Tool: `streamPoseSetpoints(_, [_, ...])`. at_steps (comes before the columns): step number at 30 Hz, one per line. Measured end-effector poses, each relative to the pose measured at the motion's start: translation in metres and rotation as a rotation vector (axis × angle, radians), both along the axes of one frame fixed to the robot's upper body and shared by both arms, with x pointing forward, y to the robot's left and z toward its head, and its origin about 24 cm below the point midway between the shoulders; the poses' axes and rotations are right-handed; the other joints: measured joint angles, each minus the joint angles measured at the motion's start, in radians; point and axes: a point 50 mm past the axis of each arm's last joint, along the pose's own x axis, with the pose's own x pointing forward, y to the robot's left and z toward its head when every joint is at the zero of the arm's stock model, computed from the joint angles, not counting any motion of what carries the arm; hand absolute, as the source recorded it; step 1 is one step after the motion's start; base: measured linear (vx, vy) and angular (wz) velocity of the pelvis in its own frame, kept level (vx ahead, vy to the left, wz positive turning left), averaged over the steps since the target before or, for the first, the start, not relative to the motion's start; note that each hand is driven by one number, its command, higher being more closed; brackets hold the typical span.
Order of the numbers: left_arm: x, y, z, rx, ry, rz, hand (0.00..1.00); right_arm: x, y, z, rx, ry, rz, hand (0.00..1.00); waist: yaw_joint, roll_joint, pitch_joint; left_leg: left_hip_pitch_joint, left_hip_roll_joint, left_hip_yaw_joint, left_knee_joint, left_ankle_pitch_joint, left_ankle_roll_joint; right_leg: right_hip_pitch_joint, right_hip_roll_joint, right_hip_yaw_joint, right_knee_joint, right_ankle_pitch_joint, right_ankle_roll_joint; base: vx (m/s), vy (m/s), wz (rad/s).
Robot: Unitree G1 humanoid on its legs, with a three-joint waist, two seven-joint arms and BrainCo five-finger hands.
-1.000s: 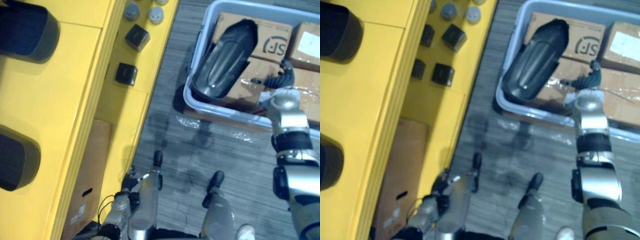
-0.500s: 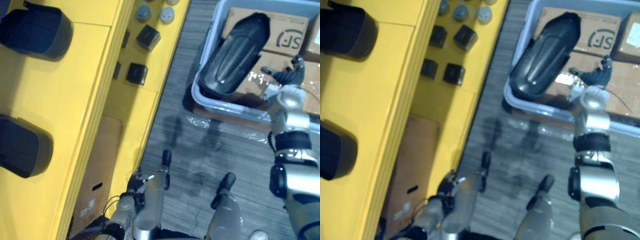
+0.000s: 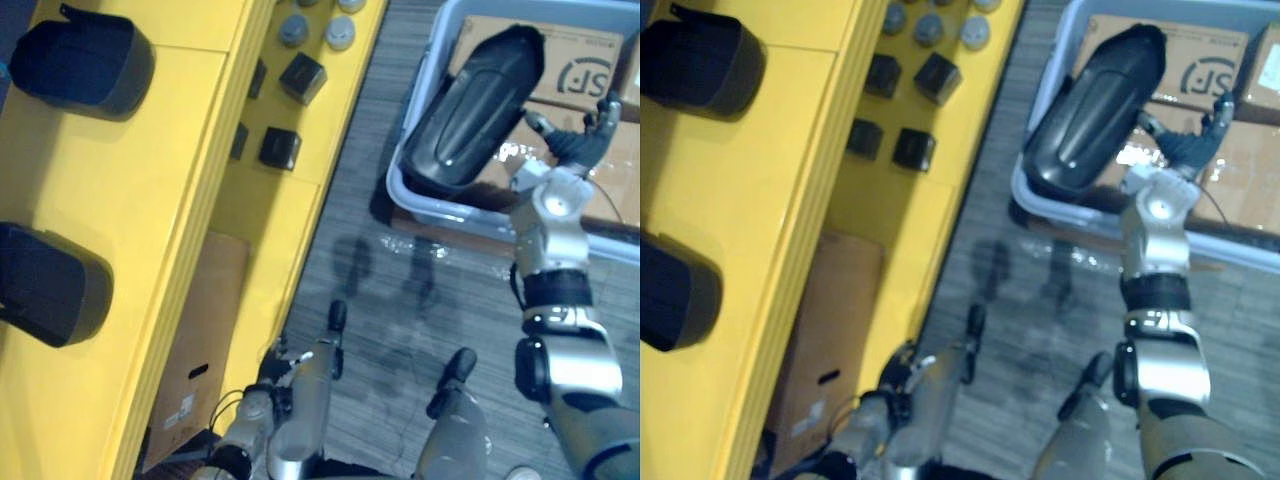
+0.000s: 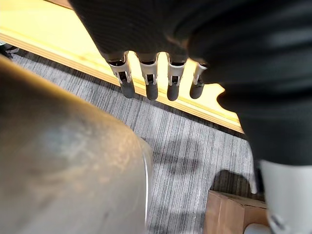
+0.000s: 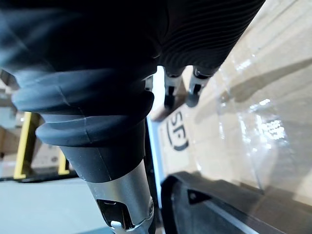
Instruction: Walk over and take plastic housings, then place them on the shelf
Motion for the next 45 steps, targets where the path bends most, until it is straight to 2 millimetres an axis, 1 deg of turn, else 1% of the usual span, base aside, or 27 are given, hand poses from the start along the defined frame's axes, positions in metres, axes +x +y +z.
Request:
streamPoseSetpoints(1, [0.000, -0.001, 0.000, -0.003, 0.002, -0.002, 0.00, 0.001, 0.001, -0.004, -0.006, 0.030, 0.020, 0.00, 0.002, 0.002, -0.002, 0.000, -0.002, -0.001, 0.000, 0.000, 0.000, -0.002, -0.003, 0.000, 0.007, -0.005, -0.001, 0.00, 0.000, 0.00])
streamPoseSetpoints(4, [-0.001, -0.002, -0.001, -0.014, 0.008, 0.002, 0.00, 0.005, 0.000, -0.017, -0.004, 0.121, 0.036, 0.00, 0.019, 0.013, -0.009, 0.000, -0.002, -0.002, 0.002, 0.000, 0.000, -0.004, -0.004, -0.001, 0.014, -0.009, -0.002, 0.00, 0.000, 0.00])
streamPoseSetpoints(7, [-0.001, -0.002, -0.002, -0.015, 0.016, 0.005, 0.00, 0.007, -0.003, -0.014, -0.034, 0.154, 0.054, 0.00, 0.026, 0.018, -0.012, -0.003, -0.002, -0.004, 0.005, -0.002, -0.001, -0.006, -0.004, -0.002, 0.017, -0.012, -0.003, 0.00, 0.000, 0.00])
streamPoseSetpoints(10, [0.000, -0.007, -0.001, -0.010, 0.005, -0.024, 0.00, 0.008, -0.016, -0.007, -0.074, 0.194, 0.061, 0.00, 0.043, 0.032, -0.023, -0.025, -0.003, -0.011, 0.018, -0.003, -0.001, -0.019, -0.003, -0.006, 0.022, -0.016, -0.007, -0.02, 0.004, 0.06])
streamPoseSetpoints(11, [0.000, -0.009, -0.002, -0.011, 0.003, -0.032, 0.00, 0.008, -0.022, -0.003, -0.097, 0.211, 0.054, 0.00, 0.045, 0.041, -0.029, -0.039, -0.003, -0.021, 0.030, -0.005, -0.002, -0.023, -0.002, -0.015, 0.026, -0.017, -0.007, -0.03, 0.002, 0.12])
streamPoseSetpoints(13, [-0.001, -0.011, -0.002, -0.025, 0.003, -0.028, 0.00, 0.005, -0.032, 0.002, -0.149, 0.272, -0.106, 0.00, 0.052, 0.051, -0.036, -0.059, -0.004, -0.031, 0.043, -0.010, -0.006, -0.035, -0.002, -0.025, 0.035, -0.020, -0.006, -0.03, 0.000, 0.11])
streamPoseSetpoints(14, [0.000, -0.013, -0.001, -0.031, 0.002, -0.037, 0.00, 0.001, -0.041, 0.002, -0.154, 0.320, -0.240, 0.00, 0.071, 0.058, -0.042, -0.067, -0.003, -0.032, 0.046, -0.010, -0.007, -0.045, -0.002, -0.025, 0.039, -0.021, -0.007, -0.02, -0.002, 0.04])
streamPoseSetpoints(15, [0.000, -0.015, -0.001, -0.035, 0.000, -0.039, 0.00, -0.001, -0.043, 0.003, -0.164, 0.336, -0.284, 0.00, 0.078, 0.061, -0.044, -0.071, -0.003, -0.033, 0.047, -0.010, -0.007, -0.048, -0.002, -0.026, 0.039, -0.021, -0.007, 0.00, 0.000, 0.00])
streamPoseSetpoints(16, [0.001, -0.017, 0.000, -0.039, -0.001, -0.043, 0.00, -0.003, -0.047, 0.005, -0.179, 0.356, -0.345, 0.00, 0.095, 0.066, -0.048, -0.078, -0.004, -0.035, 0.050, -0.010, -0.007, -0.050, -0.002, -0.028, 0.039, -0.021, -0.007, 0.01, -0.004, 0.06])
streamPoseSetpoints(17, [0.002, -0.019, 0.000, -0.044, 0.000, -0.044, 0.00, -0.005, -0.050, 0.006, -0.193, 0.381, -0.387, 0.00, 0.104, 0.071, -0.051, -0.084, -0.005, -0.041, 0.057, -0.014, -0.006, -0.049, -0.002, -0.032, 0.039, -0.022, -0.007, 0.02, -0.003, 0.08])
streamPoseSetpoints(19, [0.002, -0.018, 0.000, -0.064, 0.006, -0.023, 0.00, -0.005, -0.052, 0.008, -0.197, 0.417, -0.421, 0.00, 0.112, 0.072, -0.052, -0.095, -0.006, -0.047, 0.081, -0.026, -0.002, -0.048, -0.001, -0.036, 0.043, -0.027, -0.006, 0.03, 0.000, 0.08])
streamPoseSetpoints(22, [0.003, -0.020, 0.001, -0.077, -0.004, -0.023, 0.00, -0.011, -0.063, 0.008, -0.203, 0.483, -0.476, 0.00, 0.128, 0.074, -0.053, -0.109, -0.010, -0.052, 0.114, -0.045, 0.002, -0.045, -0.002, -0.044, 0.049, -0.032, -0.006, 0.04, 0.009, 0.06])
streamPoseSetpoints(23, [0.003, -0.020, 0.001, -0.084, -0.002, -0.020, 0.00, -0.012, -0.066, 0.008, -0.210, 0.513, -0.490, 1.00, 0.133, 0.074, -0.053, -0.109, -0.013, -0.054, 0.119, -0.049, 0.004, -0.041, -0.004, -0.047, 0.051, -0.033, -0.004, 0.03, 0.014, 0.05])
streamPoseSetpoints(25, [0.003, -0.020, 0.001, -0.089, -0.005, -0.017, 0.00, -0.013, -0.069, 0.009, -0.219, 0.560, -0.502, 1.00, 0.139, 0.074, -0.053, -0.109, -0.013, -0.056, 0.131, -0.058, 0.004, -0.032, -0.005, -0.051, 0.051, -0.037, 0.001, 0.01, 0.006, 0.03])
streamPoseSetpoints(28, [0.003, -0.020, 0.002, -0.090, -0.015, -0.021, 0.00, -0.015, -0.075, 0.012, -0.295, 0.651, -0.520, 1.00, 0.150, 0.074, -0.053, -0.109, -0.013, -0.057, 0.139, -0.064, 0.005, -0.029, -0.005, -0.054, 0.053, -0.039, 0.002, 0.00, 0.000, 0.00])
streamPoseSetpoints(29, [0.003, -0.021, 0.002, -0.092, -0.017, -0.020, 0.00, -0.015, -0.077, 0.015, -0.345, 0.692, -0.523, 1.00, 0.153, 0.074, -0.053, -0.109, -0.014, -0.057, 0.139, -0.065, 0.006, -0.028, -0.005, -0.054, 0.053, -0.039, 0.002, 0.00, 0.000, 0.00])
streamPoseSetpoints(31, [0.004, -0.021, 0.002, -0.092, -0.019, -0.021, 0.00, -0.016, -0.079, 0.019, -0.395, 0.748, -0.524, 1.00, 0.155, 0.074, -0.053, -0.109, -0.014, -0.057, 0.140, -0.066, 0.007, -0.028, -0.006, -0.055, 0.052, -0.039, 0.003, 0.00, 0.000, 0.00])
streamPoseSetpoints(34, [0.004, -0.021, 0.002, -0.092, -0.020, -0.021, 0.00, -0.018, -0.085, 0.025, -0.413, 0.801, -0.480, 1.00, 0.156, 0.074, -0.053, -0.109, -0.014, -0.056, 0.141, -0.067, 0.007, -0.028, -0.006, -0.055, 0.053, -0.040, 0.004, 0.00, 0.000, 0.00])
streamPoseSetpoints(37, [0.004, -0.021, 0.002, -0.090, -0.020, -0.019, 0.00, -0.019, -0.090, 0.019, -0.427, 0.875, -0.441, 1.00, 0.156, 0.074, -0.053, -0.108, -0.014, -0.056, 0.141, -0.067, 0.006, -0.027, -0.006, -0.055, 0.055, -0.042, 0.007, 0.00, 0.000, 0.00])
streamPoseSetpoints(38, [0.003, -0.021, 0.002, -0.088, -0.019, -0.017, 0.00, -0.019, -0.091, 0.014, -0.438, 0.909, -0.426, 1.00, 0.156, 0.074, -0.053, -0.106, -0.014, -0.056, 0.141, -0.067, 0.006, -0.026, -0.007, -0.055, 0.055, -0.042, 0.007, 0.00, 0.000, 0.00])
streamPoseSetpoints(41, [0.003, -0.021, 0.002, -0.087, -0.017, -0.015, 0.00, -0.020, -0.093, 0.011, -0.492, 0.962, -0.433, 1.00, 0.157, 0.074, -0.054, -0.104, -0.013, -0.057, 0.142, -0.067, 0.006, -0.023, -0.007, -0.056, 0.056, -0.042, 0.007, 0.00, 0.000, 0.00])
streamPoseSetpoints(45, [0.003, -0.021, 0.002, -0.088, -0.013, -0.015, 0.00, -0.020, -0.095, 0.007, -0.523, 1.005, -0.420, 1.00, 0.159, 0.074, -0.054, -0.097, -0.014, -0.058, 0.141, -0.067, 0.006, -0.011, -0.007, -0.060, 0.054, -0.042, 0.007, 0.00, 0.001, 0.02])
